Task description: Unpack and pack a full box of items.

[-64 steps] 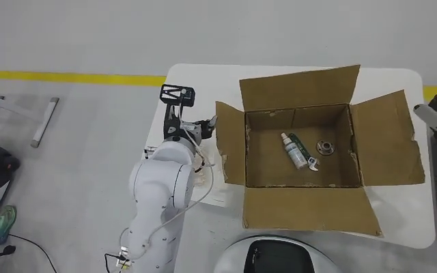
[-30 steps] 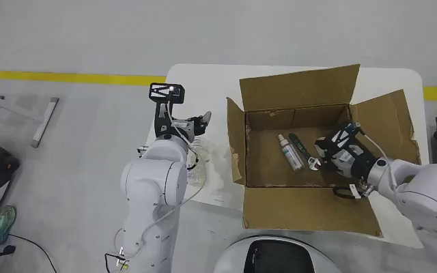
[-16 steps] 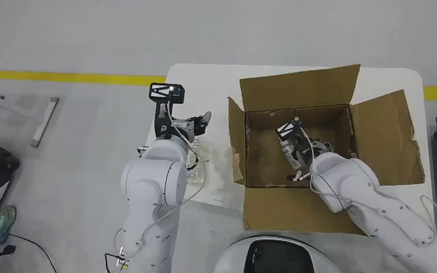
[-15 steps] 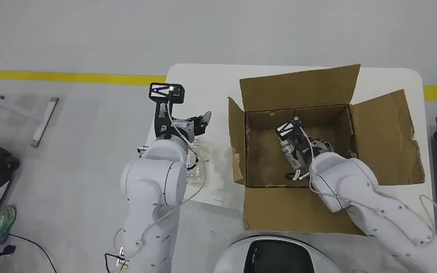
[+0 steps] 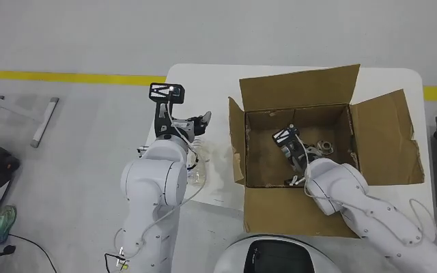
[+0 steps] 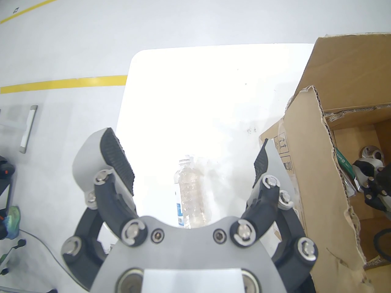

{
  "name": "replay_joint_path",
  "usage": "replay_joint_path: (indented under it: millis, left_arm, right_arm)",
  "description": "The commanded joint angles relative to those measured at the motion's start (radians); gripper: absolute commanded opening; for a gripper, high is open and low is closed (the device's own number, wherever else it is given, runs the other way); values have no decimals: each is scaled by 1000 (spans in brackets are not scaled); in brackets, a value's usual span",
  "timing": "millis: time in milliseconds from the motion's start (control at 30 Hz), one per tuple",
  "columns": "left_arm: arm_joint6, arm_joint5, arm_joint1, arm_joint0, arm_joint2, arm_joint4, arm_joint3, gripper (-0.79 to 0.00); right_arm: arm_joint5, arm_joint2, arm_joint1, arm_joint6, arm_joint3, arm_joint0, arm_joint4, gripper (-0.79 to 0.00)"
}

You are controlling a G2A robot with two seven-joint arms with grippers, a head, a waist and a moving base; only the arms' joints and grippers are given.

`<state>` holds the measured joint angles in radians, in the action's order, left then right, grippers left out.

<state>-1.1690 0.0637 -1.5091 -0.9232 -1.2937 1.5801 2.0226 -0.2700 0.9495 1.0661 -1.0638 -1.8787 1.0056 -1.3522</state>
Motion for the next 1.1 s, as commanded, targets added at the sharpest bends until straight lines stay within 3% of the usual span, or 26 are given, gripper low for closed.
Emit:
replay_joint_path:
  millis: [0,100,200,267,700,800,867,900,1067]
  left_arm:
    - [0,0,0,0,0,0,0,0]
    - [0,0,0,0,0,0,0,0]
    - [0,0,0,0,0,0,0,0]
    - [0,0,0,0,0,0,0,0]
    - [0,0,0,0,0,0,0,0]
    - [0,0,0,0,0,0,0,0]
    - [0,0,0,0,0,0,0,0]
    - [0,0,0,0,0,0,0,0]
    - [0,0,0,0,0,0,0,0]
  right_arm:
    - [-9,-17,10,8,24,-12,2,-588]
    - [-19,-21,20,9,50,-24,2,-496]
    - [-20,-18,28,9,75,-30,8,-496]
    - [-17,-17,32,13,89,-31,12,-453]
    - [20,-47,69,10,203,-62,35,-437]
    - [28,-51,78,9,225,-73,39,-502]
    - [28,-50,83,10,231,-76,47,-745]
    - [27,-48,85,10,234,-77,47,-785]
    - [20,9,84,39,143,-55,69,-785]
